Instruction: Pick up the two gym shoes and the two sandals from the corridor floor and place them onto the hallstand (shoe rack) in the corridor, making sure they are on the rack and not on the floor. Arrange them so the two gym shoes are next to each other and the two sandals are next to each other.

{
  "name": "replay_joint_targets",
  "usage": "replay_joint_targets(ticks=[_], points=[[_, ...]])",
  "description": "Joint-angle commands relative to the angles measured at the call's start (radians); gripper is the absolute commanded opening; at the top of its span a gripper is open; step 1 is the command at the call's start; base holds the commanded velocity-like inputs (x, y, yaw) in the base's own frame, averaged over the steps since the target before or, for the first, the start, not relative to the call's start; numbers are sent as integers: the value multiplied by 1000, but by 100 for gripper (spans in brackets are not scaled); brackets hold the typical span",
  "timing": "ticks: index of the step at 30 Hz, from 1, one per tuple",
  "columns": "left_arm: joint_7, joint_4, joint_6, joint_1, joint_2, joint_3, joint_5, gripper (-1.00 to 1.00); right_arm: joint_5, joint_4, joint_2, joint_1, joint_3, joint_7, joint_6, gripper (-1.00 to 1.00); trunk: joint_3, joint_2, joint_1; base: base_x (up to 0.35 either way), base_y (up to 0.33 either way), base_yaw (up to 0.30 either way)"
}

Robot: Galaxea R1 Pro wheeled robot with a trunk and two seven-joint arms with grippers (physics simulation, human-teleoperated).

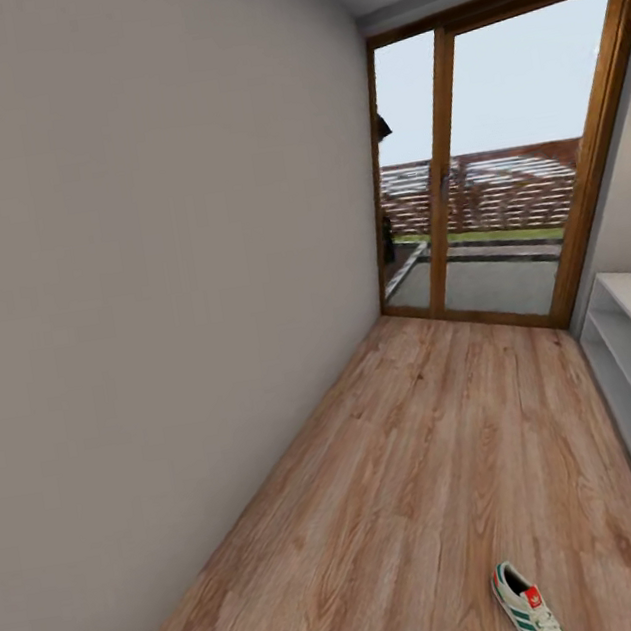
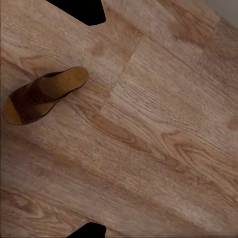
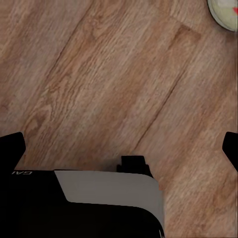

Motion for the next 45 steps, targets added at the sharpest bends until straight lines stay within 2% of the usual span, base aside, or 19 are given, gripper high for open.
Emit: replay_joint_targets(ticks=[1,12,23,37,45], points=[[-1,0,-3,0,0,0,-1,100,0,0,0,0,-1,1,0,100,-1,0,0,30,-293,-5],[-1,0,-3,0,0,0,-1,100,0,0,0,0,-1,1,0,100,-1,0,0,23,-303,-1],[-1,0,-3,0,0,2,-1,100,0,0,0,0,-1,0,0,100,-1,0,0,201,-279,41],[-1,0,-3,0,0,3,-1,100,0,0,0,0,-1,0,0,100,-8,0,0,249,-237,214],[-1,0,-3,0,1,3,-1,100,0,0,0,0,-1,0,0,100,-13,0,0,315,-53,266]])
